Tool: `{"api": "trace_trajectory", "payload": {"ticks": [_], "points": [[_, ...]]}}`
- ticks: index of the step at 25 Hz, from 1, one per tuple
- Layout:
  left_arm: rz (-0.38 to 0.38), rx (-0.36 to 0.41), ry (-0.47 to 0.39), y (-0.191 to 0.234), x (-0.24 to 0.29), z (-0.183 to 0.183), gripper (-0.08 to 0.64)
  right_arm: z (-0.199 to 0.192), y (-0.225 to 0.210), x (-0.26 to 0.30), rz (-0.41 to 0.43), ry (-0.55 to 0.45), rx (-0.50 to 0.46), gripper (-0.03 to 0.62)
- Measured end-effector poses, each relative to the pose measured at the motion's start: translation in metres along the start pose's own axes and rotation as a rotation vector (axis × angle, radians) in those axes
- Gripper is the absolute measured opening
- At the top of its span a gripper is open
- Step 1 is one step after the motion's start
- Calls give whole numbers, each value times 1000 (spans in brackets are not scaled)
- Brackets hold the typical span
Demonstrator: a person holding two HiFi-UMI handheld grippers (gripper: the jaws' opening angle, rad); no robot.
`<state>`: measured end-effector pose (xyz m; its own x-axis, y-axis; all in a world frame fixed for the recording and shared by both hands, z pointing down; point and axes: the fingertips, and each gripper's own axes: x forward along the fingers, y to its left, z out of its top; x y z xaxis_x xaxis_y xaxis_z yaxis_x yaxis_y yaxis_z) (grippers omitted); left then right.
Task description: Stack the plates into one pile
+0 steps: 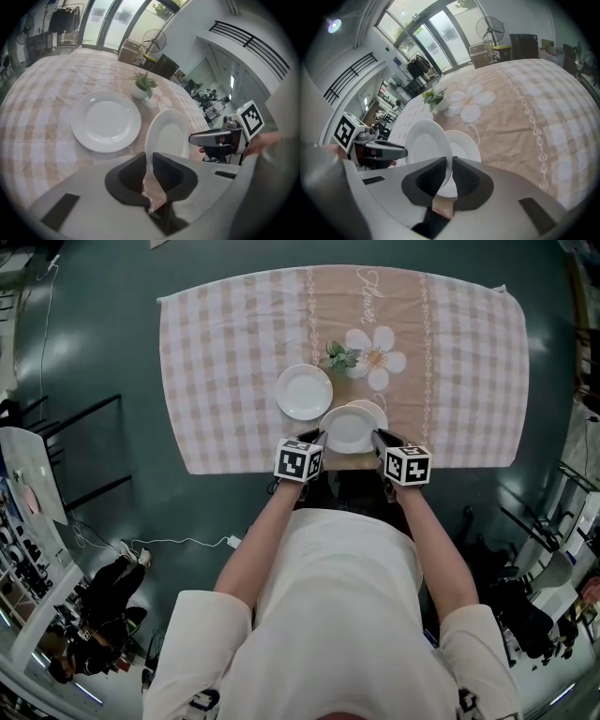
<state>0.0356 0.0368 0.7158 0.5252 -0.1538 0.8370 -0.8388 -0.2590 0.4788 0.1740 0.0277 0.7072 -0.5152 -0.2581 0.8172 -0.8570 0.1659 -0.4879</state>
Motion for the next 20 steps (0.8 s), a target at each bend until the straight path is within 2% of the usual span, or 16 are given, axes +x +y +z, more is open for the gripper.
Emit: {"api": "trace_trajectory", "payload": {"ticks": [9, 20], "points": [[-14, 43, 73, -14, 29, -6, 51, -1, -29, 0, -51, 20, -55, 60], [-14, 33, 89, -19, 41, -4, 58, -1, -41, 6, -100, 61, -139, 63]]}}
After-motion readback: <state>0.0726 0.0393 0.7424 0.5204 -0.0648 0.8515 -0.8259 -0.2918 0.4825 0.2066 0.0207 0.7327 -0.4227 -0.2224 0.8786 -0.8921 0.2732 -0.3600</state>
